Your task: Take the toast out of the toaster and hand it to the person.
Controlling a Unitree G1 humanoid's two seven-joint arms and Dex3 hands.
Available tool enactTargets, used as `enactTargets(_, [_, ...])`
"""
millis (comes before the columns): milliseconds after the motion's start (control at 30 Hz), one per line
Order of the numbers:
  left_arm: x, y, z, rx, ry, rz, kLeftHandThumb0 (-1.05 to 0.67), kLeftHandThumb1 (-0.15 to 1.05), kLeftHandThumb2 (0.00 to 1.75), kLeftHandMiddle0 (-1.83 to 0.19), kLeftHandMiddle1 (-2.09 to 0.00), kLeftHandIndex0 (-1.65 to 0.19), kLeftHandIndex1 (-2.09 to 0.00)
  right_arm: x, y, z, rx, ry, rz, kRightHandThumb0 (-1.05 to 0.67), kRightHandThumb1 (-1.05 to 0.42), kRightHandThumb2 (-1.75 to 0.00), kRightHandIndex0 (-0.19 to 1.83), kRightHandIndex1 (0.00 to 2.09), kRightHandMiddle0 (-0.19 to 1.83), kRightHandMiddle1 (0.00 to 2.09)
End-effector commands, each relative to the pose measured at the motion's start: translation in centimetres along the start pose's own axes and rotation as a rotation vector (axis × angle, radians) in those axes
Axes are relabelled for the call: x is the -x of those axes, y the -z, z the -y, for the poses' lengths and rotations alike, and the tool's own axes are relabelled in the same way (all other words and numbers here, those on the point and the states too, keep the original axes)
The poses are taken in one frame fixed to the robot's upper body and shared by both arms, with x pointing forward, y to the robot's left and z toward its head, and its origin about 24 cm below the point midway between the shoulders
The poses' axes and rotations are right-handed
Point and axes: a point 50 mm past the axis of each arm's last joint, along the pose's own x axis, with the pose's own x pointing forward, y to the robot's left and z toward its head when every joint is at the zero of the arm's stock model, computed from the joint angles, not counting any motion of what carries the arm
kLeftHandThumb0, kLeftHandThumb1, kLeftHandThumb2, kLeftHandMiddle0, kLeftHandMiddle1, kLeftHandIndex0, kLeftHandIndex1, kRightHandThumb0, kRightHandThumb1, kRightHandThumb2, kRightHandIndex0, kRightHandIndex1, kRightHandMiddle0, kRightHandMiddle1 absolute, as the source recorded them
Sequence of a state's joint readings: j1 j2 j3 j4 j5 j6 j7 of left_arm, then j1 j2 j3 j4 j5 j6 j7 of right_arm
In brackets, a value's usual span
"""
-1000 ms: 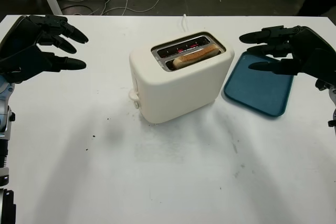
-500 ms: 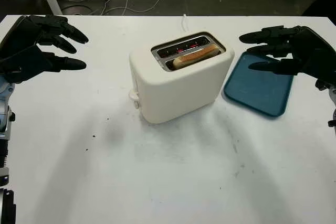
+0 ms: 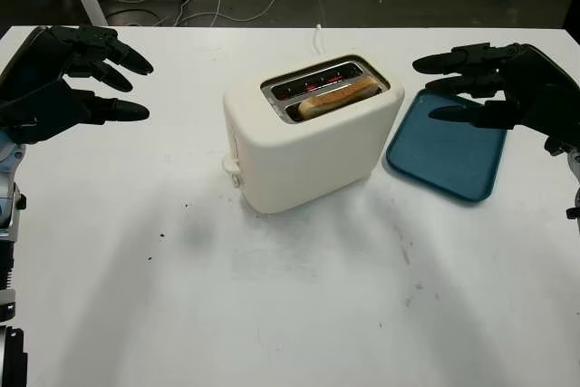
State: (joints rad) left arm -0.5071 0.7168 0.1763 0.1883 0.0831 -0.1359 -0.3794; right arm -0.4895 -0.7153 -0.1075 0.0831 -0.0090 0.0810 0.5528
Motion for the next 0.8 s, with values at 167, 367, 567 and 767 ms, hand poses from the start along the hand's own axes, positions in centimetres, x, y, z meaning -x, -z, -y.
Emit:
enactTargets(167, [0.04,0.05,-0.11,0.018,-0.012,0.005,-1.05,0.64,0.00,-0.81,-0.82,-0.82,-0.69,-0.11,-0.04,-0.10,-0.009,0.006,0.000,-0.65,-0.83,0.00,0.71,0.07,0.71,0.00])
enactTargets(367, [0.07,0.04,-0.12,0.016,-0.012,-0.001,-1.05,0.63,0.00,-0.80,-0.83,-0.81,-0.69,-0.08,-0.05,-0.12,-0.011,0.006,0.003,-0.65,-0.83,0.00,0.73,0.08,0.72,0.00])
enactTargets(567, [0.06,-0.02,-0.17,0.007,-0.013,-0.002,-1.05,0.64,0.00,-0.80,-0.84,-0.81,-0.70,-0.07,0.00,-0.20,0.003,0.001,0.003,-0.67,-0.84,0.00,0.72,0.07,0.71,0.00])
enactTargets(767, [0.14,0.25,0.03,0.025,-0.017,-0.007,-1.05,0.64,0.00,-0.80,-0.84,-0.81,-0.70,-0.06,0.04,-0.33,-0.004,0.003,0.005,-0.67,-0.84,0.00,0.70,0.06,0.70,0.00])
